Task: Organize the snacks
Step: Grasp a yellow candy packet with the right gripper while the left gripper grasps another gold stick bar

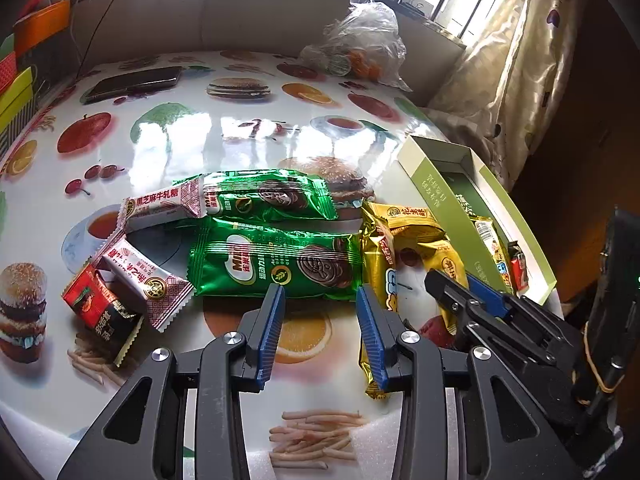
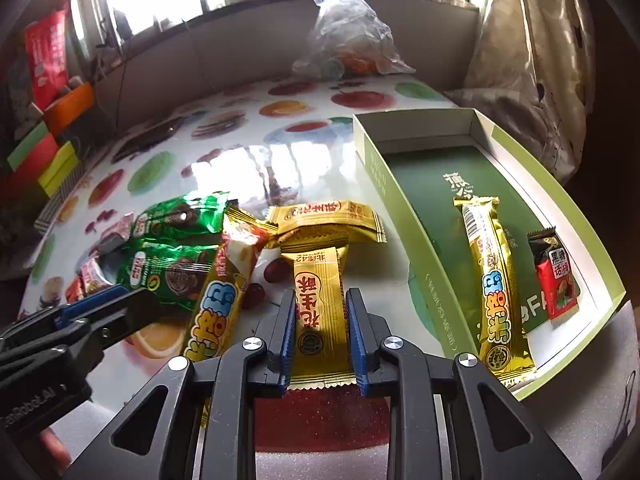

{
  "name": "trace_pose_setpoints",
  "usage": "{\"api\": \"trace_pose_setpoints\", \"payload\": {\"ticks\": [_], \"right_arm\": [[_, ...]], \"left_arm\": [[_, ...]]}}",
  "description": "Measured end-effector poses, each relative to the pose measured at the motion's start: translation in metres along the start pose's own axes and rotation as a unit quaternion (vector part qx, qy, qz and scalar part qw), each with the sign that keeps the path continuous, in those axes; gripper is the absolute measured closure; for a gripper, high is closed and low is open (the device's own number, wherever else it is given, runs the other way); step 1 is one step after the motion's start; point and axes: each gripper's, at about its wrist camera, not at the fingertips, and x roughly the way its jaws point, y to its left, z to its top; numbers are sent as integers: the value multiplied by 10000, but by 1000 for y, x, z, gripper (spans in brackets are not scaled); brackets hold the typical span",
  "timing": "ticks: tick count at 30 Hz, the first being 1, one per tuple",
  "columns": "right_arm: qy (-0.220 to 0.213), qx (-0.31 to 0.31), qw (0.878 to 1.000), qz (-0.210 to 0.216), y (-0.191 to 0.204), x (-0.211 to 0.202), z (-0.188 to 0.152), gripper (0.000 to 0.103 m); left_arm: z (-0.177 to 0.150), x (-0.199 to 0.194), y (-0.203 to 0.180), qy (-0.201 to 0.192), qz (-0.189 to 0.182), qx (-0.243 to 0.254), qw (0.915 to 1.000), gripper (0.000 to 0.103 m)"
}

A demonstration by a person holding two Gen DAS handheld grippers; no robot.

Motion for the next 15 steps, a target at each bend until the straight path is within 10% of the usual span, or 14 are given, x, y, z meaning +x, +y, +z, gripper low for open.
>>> {"api": "trace_pose_setpoints", "payload": {"ticks": [15], "right_arm": [[-441,216,9986,209,-23,-48,7,80]], "left_arm": [[3,25,-36,430,-232,361,9982,64]]}}
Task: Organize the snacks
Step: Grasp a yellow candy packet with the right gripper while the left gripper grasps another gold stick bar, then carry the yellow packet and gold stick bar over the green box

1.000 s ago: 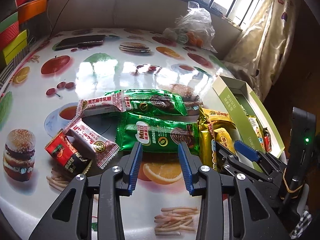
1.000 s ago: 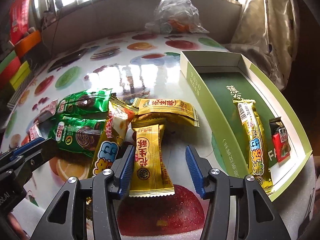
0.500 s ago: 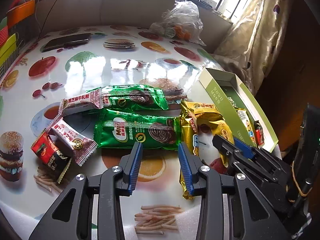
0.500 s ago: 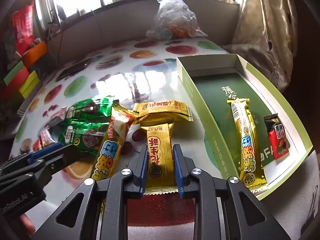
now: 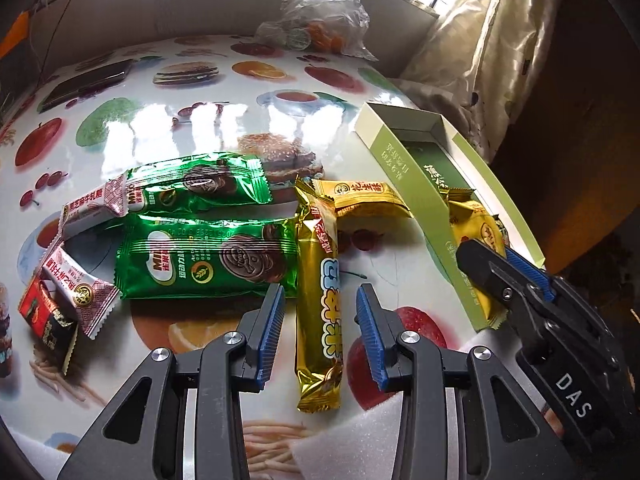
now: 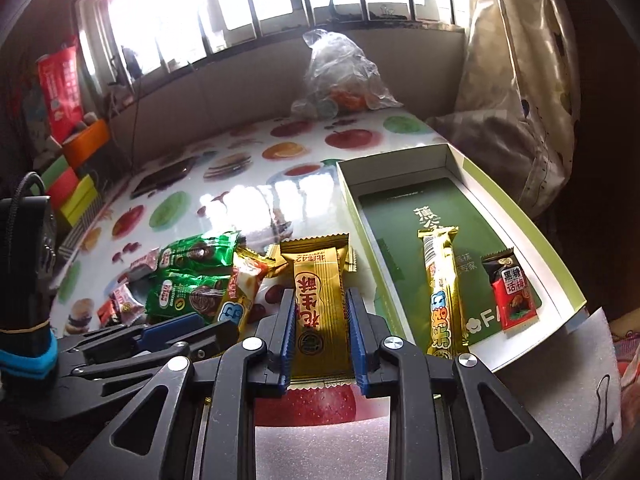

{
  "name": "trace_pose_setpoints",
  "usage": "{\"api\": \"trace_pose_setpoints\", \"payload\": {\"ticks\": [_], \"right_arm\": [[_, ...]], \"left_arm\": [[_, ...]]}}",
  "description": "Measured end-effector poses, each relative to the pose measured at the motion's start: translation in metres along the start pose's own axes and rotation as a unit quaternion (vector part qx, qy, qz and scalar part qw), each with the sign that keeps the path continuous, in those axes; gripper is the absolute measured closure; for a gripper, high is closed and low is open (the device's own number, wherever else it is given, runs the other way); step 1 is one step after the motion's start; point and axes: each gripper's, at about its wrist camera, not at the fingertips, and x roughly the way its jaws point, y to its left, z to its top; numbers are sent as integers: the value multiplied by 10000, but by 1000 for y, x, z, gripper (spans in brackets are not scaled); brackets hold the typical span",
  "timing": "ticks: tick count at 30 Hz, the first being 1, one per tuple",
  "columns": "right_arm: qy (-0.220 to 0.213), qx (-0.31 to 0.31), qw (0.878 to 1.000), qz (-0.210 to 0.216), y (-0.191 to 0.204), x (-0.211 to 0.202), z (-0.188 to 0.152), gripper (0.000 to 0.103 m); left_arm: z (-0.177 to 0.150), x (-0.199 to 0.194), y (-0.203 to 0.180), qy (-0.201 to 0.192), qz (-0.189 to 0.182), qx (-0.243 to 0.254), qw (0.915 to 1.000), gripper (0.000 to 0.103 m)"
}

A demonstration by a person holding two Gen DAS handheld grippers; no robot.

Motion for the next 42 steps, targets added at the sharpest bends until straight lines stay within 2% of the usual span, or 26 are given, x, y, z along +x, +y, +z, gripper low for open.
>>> {"api": "trace_pose_setpoints", "payload": {"ticks": [18,21,22,23,24,42], "right_arm": [[-20,177,9998,-97,-19,-6,-4,80],[-20,183,9998,-96,-20,-7,-4,80],[-17,187,9998,-104,-20,-7,-4,80],[-10,196,9997,-110,-20,-7,-4,80],[-9,207,9997,-110,-20,-7,-5,80],[28,185,9998,-79,-17,-9,-1,80]], "left_arm": [[2,18,-20,98,711,420,9965,65],[2,19,-20,91,735,434,9963,65],[1,19,-20,93,747,432,9962,69],[1,19,-20,100,788,439,9959,78],[1,19,-20,108,825,455,9955,78],[13,-12,-24,-241,730,413,9962,79]]}}
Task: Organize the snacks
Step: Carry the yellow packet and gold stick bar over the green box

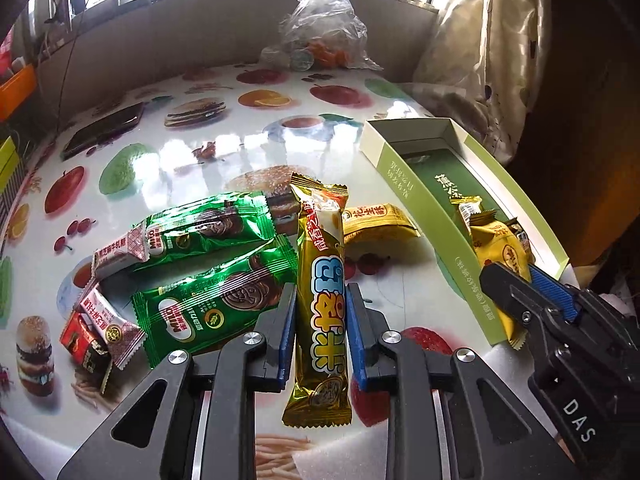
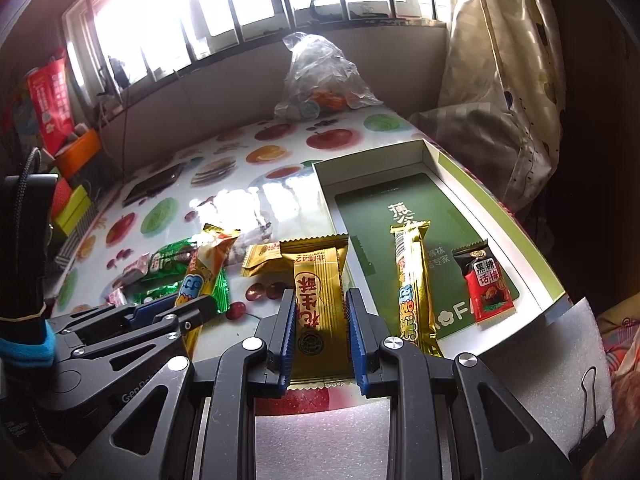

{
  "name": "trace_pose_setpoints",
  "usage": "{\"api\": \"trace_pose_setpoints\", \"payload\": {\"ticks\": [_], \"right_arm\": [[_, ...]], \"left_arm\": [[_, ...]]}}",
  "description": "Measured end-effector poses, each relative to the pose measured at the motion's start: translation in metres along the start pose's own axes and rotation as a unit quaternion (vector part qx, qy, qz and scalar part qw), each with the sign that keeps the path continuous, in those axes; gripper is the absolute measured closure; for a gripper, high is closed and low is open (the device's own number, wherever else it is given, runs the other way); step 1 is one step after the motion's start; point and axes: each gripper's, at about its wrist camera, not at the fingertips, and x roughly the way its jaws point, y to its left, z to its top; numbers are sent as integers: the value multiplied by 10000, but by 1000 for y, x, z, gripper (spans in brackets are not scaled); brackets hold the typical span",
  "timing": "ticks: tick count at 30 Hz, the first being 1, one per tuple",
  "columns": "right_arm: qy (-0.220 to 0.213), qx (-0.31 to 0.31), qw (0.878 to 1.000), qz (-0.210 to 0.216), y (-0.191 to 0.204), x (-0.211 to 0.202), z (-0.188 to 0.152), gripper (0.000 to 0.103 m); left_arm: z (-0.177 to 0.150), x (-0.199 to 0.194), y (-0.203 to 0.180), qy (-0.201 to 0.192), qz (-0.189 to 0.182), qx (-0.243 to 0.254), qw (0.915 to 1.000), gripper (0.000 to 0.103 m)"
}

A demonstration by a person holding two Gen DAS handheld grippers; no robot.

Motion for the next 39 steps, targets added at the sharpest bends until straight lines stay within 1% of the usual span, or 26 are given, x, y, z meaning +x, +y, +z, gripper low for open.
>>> {"api": "trace_pose_setpoints", "payload": {"ticks": [10,16,20,25,28,31,34,39], "right_arm": [[-101,-4,9999,-12,-1,-8,12,80],[-157,33,9998,-90,-9,-10,19,80],[-187,81,9997,-141,-19,-11,24,80],[-206,160,9993,-262,-32,-12,30,80],[-213,233,9989,-337,-42,-11,32,80],[-199,301,9986,-386,-50,-9,34,80],[-174,360,9983,-420,-58,-6,35,80],[-140,448,9976,-500,-70,-1,36,80]], "left_arm": [[16,-16,-10,-185,-156,72,9997,79],[28,-18,-22,-262,-302,158,9991,79],[38,-17,-33,-302,-467,221,9982,79],[48,-11,-49,-283,-641,310,9971,79],[52,-7,-59,-296,-662,415,9965,79],[56,0,-66,-212,-764,423,9960,79],[60,5,-73,-199,-801,429,9957,79],[64,14,-82,-144,-983,368,9944,79]]}}
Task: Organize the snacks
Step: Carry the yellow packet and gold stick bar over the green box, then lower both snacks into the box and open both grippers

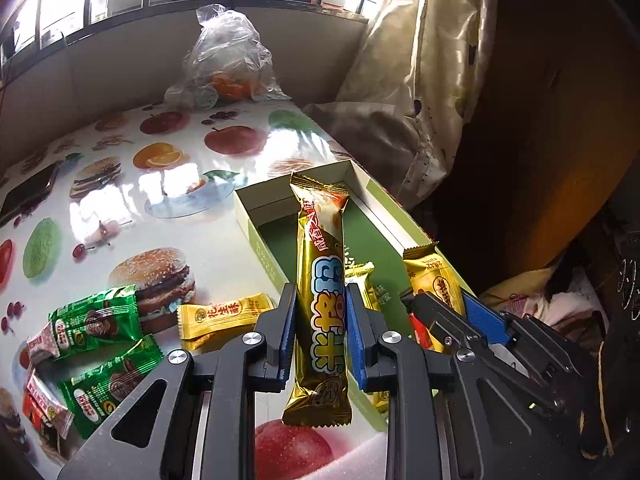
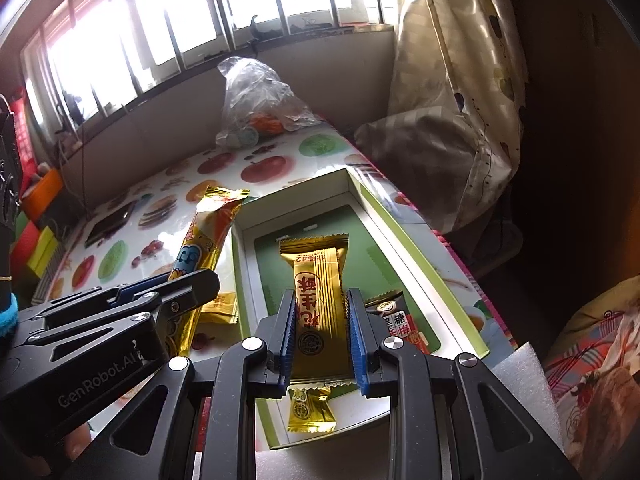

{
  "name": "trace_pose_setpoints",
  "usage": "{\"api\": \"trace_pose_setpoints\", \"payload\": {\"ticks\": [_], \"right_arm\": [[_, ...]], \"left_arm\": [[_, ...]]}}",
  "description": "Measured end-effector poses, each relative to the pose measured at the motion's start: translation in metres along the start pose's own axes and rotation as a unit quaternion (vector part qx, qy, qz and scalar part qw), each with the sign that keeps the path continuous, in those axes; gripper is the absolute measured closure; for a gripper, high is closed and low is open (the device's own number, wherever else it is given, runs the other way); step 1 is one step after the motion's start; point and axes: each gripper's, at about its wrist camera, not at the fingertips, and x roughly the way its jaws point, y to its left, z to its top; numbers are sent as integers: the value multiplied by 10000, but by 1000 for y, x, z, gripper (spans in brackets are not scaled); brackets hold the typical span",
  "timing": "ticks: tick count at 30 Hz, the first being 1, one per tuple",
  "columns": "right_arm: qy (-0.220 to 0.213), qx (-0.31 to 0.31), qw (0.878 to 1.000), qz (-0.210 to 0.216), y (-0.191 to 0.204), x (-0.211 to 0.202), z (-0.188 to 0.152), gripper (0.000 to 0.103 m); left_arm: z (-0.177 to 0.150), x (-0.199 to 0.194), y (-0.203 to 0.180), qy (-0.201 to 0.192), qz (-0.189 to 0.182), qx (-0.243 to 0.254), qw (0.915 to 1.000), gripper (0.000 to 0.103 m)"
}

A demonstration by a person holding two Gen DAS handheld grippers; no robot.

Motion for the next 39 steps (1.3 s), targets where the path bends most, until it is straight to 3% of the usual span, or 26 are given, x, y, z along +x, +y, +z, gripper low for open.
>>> {"api": "trace_pose_setpoints", "payload": {"ticks": [15,39], "right_arm": [[250,123,9988,-400,-32,26,-6,80],[418,56,9981,-459,-42,44,-11,79]], "left_arm": [[-2,36,-15,325,-221,-66,9992,79],[-8,56,-19,600,-181,-49,9980,79]]}}
